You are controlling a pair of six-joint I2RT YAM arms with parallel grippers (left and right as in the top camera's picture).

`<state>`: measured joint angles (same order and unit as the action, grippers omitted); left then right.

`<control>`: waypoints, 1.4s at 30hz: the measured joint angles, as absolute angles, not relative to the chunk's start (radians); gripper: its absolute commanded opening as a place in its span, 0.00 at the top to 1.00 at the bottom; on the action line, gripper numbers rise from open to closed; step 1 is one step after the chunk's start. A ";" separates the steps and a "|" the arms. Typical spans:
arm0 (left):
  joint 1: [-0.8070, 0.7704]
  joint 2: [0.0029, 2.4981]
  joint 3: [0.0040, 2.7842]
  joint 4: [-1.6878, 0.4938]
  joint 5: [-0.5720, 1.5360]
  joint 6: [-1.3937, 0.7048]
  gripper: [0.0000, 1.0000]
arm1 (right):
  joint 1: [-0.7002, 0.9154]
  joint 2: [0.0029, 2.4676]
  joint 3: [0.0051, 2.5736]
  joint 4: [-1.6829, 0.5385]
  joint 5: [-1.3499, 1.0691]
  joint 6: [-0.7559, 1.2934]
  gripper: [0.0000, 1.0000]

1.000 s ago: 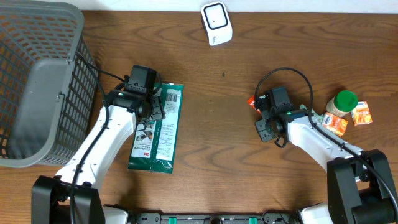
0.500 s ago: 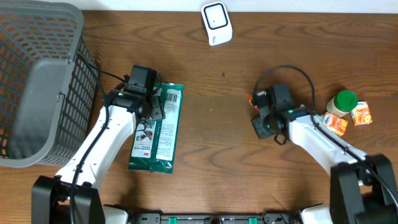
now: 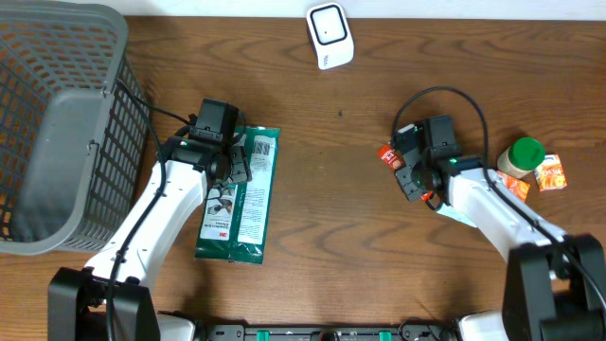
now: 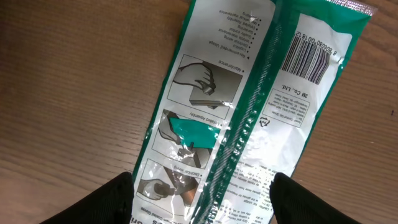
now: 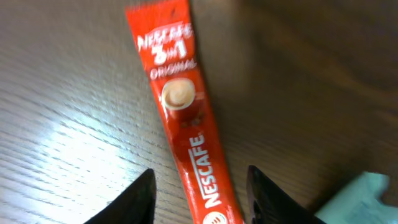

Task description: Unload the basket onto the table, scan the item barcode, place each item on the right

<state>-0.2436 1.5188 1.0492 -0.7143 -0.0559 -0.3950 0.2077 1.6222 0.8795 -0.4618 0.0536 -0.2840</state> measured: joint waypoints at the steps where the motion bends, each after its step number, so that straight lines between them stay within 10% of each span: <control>1: -0.244 1.519 1.049 -0.714 -0.056 -0.395 0.29 | 0.208 1.643 0.879 -0.462 0.054 -0.297 0.56; 9: -0.244 1.519 1.049 -0.714 -0.056 -0.395 0.29 | 0.208 1.707 0.878 -0.481 0.044 -0.325 0.73; 22: -0.244 1.519 1.049 -0.714 -0.056 -0.395 0.28 | 0.209 1.716 0.879 -0.471 -0.124 -0.253 0.55; 29: -0.244 1.519 1.049 -0.714 -0.056 -0.395 0.29 | 0.209 1.716 0.887 -0.501 -0.109 -0.130 0.82; 37: -0.244 1.519 1.049 -0.714 -0.056 -0.395 0.28 | 0.209 1.716 0.887 -0.506 -0.108 -0.075 0.78; 39: -0.244 1.519 1.049 -0.714 -0.056 -0.395 0.29 | 0.210 1.716 0.887 -0.509 -0.108 -0.072 0.98; 42: -0.244 1.519 1.049 -0.714 -0.056 -0.395 0.29 | 0.213 1.716 0.888 -0.513 -0.111 -0.061 0.99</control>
<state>-0.2436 1.5188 1.0492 -0.7143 -0.0563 -0.3954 0.2134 1.7161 0.8875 -0.5129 -0.1112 -0.0608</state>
